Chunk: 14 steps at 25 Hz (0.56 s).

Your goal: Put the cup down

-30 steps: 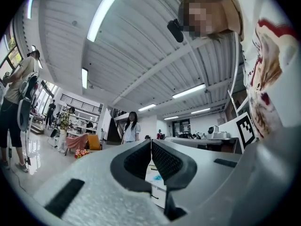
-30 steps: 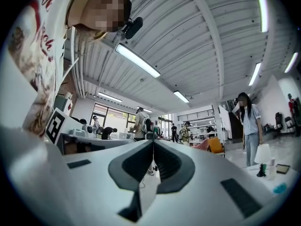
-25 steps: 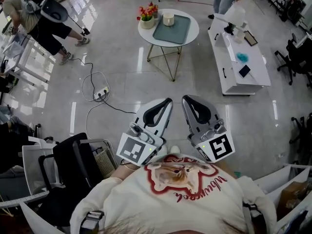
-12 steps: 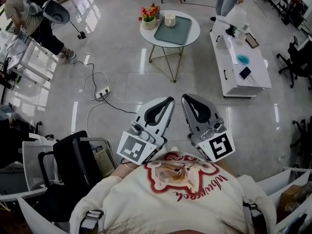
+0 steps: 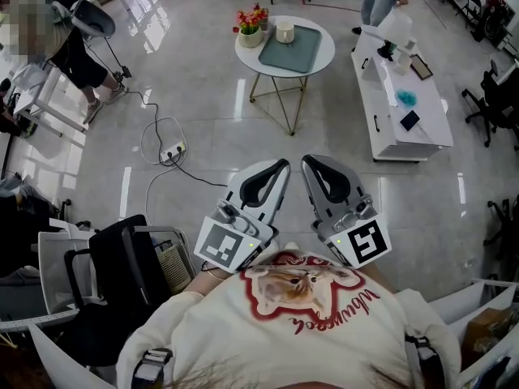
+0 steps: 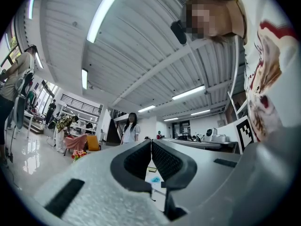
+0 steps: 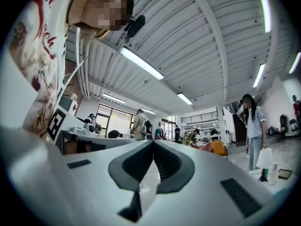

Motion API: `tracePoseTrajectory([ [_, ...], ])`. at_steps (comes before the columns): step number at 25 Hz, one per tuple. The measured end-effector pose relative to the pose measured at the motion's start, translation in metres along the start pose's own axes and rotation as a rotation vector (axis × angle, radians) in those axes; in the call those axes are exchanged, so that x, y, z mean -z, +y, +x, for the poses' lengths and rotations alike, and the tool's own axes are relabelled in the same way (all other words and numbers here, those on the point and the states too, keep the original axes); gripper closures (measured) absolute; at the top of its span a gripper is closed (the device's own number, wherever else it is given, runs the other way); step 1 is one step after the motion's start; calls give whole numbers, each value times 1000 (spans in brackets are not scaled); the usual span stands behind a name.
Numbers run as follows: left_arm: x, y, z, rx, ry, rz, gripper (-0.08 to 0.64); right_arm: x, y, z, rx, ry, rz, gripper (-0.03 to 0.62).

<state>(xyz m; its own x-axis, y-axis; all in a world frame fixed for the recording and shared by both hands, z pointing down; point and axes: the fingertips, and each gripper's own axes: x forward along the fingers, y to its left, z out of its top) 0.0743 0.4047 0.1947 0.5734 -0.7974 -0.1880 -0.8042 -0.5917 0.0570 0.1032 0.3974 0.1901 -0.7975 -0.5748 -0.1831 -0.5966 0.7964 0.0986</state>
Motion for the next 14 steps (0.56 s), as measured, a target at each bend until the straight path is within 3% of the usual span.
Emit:
tracePoseTrajectory([
  [14,1,1,-1,-8,8,-4,543,-9,11,6,-36,-17,46,565],
])
